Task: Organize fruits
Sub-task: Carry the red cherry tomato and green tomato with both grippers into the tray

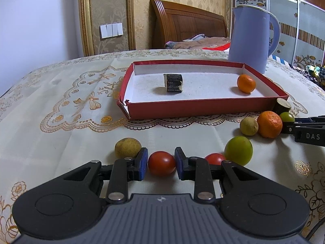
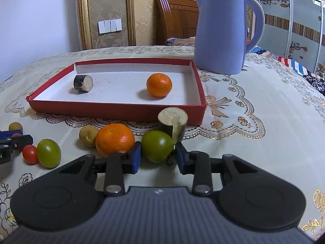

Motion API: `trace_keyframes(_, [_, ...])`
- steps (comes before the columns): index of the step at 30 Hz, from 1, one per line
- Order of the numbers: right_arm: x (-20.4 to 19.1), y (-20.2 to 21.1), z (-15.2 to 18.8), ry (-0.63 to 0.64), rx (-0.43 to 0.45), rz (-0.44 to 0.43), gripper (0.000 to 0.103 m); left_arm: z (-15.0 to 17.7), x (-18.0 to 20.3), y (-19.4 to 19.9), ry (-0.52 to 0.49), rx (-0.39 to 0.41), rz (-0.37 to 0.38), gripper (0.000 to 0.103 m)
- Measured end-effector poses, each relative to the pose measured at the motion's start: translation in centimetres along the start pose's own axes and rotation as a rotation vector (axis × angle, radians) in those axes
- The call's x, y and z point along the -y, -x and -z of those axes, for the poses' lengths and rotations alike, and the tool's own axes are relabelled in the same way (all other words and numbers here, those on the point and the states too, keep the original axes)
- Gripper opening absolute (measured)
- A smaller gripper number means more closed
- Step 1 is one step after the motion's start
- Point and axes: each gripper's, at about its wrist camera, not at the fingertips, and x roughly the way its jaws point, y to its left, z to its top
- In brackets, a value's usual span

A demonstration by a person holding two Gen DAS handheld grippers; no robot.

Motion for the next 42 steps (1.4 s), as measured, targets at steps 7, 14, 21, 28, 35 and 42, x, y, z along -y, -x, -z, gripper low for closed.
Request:
trace_keyframes(7, [0.3, 0.0, 0.1, -0.02, 0.007, 0.003, 0.033, 0.0, 0.3, 0.1, -0.019, 0.0, -0.017, 0.028])
trace_keyframes(14, [0.4, 0.0, 0.1, -0.019, 0.008, 0.004, 0.033, 0.0, 0.7, 0.1, -0.029, 0.001, -0.024, 0.028])
trace_keyframes(21, [0.5, 0.2, 0.0, -0.025, 0.017, 0.002, 0.032, 0.0, 0.5, 0.2, -0.021, 0.004, -0.024, 0.026])
trace_keyframes(28, [0.6, 0.7, 0.1, -0.044, 0.046, -0.002, 0.032, -0.1, 0.1, 0.5, 0.005, 0.004, -0.007, 0.026])
trace_keyframes(35, [1.1, 1.4, 0.3, -0.074, 0.064, -0.03, 0.032, -0.2, -1.0, 1.4, 0.065, 0.032, -0.002, 0.026])
trace_keyframes(42, [1.0, 1.9, 0.2, -0.071, 0.088, -0.041, 0.032, -1.4, -0.8, 2.7, 0.042, 0.061, 0.011, 0.026])
